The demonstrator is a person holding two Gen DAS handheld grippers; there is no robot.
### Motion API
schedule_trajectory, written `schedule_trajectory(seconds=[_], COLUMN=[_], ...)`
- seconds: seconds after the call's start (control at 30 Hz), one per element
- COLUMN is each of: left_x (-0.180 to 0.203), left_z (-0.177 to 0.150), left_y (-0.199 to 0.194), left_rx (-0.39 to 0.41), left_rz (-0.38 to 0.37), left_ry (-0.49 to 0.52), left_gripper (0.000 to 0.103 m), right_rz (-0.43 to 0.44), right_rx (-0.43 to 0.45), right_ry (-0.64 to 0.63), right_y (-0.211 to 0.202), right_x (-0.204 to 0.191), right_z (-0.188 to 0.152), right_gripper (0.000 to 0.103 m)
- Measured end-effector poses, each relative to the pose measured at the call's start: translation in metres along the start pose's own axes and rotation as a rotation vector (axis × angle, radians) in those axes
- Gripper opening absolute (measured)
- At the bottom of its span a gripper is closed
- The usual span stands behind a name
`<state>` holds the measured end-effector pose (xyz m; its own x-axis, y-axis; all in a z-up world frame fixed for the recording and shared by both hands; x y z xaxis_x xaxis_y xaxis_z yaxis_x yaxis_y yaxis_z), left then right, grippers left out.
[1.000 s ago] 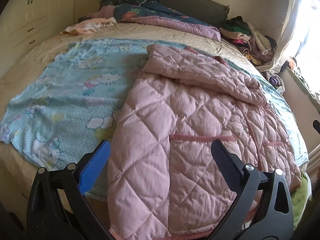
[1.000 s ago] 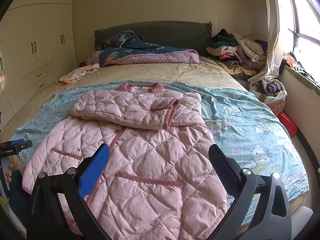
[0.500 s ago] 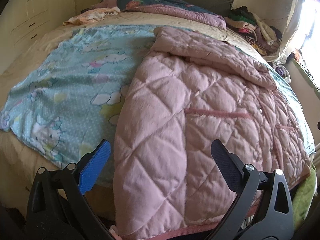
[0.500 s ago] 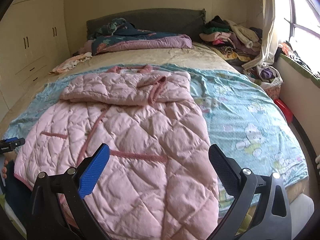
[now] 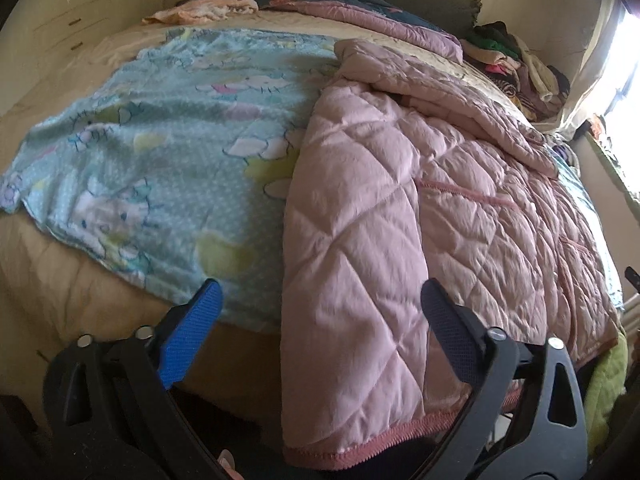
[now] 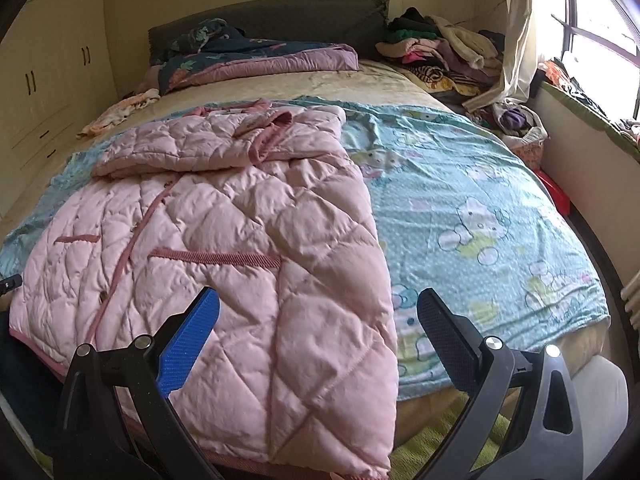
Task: Fold large clothes
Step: 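Move both tools to the ribbed hem of the jacket, then grasp the ribbed jacket hem with both tools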
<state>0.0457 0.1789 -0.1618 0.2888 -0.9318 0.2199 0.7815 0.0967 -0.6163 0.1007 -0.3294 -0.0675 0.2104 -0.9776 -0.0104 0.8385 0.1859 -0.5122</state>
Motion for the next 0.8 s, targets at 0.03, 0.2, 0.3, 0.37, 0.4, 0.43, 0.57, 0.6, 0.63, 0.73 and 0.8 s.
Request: schedule_trajectory(seconds=[0.03, 0.2, 0.3, 0.37, 0.4, 0.43, 0.57, 0.6, 0.63, 0.73, 0.8], left_x=[0.000, 0.009, 0.018, 0.020, 0.021, 0.022, 0.024, 0.025, 0.025, 0.027, 0.028], left_z=[-0.003, -0.014, -0.023, -0.027, -0.029, -0.032, -0.039, -0.041, -0.041, -0.046, -0.050], left_y=[0.000, 0.001, 0.002, 0.003, 0.004, 0.005, 0.008, 0.008, 0.007, 0.006, 0.005], left_rx=[-0.008, -0.044, -0.064, -0.072, -0.078, -0.087, -0.110, -0.113, -0.114, -0.122, -0.131], left_rz=[-0.009, -0.051, -0.061, -0.062, -0.065, -0.069, -0.077, -0.076, -0.075, -0.074, -0.074], left_ry=[-0.003, 0.000, 0.029, 0.042, 0.044, 0.046, 0.054, 0.057, 0.059, 0.068, 0.074], left_gripper=[0.078, 0.063, 0.063, 0.064, 0.066, 0.067, 0.071, 0.071, 0.072, 0.076, 0.079], right_rz=[-0.001, 0.004, 0.012, 0.015, 0.010, 0.004, 0.008, 0.013, 0.016, 0.038, 0.051], right_rx=[-0.003, -0.025, -0.053, -0.078, -0.093, -0.113, -0.188, -0.203, -0.223, -0.269, -0.273], right_ry=[0.001, 0.003, 0.014, 0.020, 0.023, 0.026, 0.061, 0.065, 0.070, 0.088, 0.083], right_y=[-0.001, -0.003, -0.004, -0.005, -0.006, -0.006, -0.006, -0.006, -0.006, -0.008, -0.010], right_x=[0.001, 0.006, 0.010, 0.014, 0.017, 0.021, 0.030, 0.031, 0.032, 0.030, 0.026], right_z=[-0.001, -0.011, -0.022, -0.030, -0.036, -0.042, -0.068, -0.074, -0.081, -0.099, -0.101], right_gripper=[0.099, 0.099, 0.099, 0.099, 0.099, 0.099, 0.099, 0.099, 0.099, 0.098, 0.098])
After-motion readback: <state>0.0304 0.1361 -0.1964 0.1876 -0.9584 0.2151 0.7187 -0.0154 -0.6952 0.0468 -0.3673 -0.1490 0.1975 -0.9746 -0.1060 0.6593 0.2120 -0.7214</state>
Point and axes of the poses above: each gripper's, at about its wrist camera, not at the fingertips, and y roughly the way its jaws point, x to its right, z to its top, the point moved 10 cm from there along y, roughly the way its jaws point, and after that the axes turned 13 degrees about x, right-handed, at the moved point
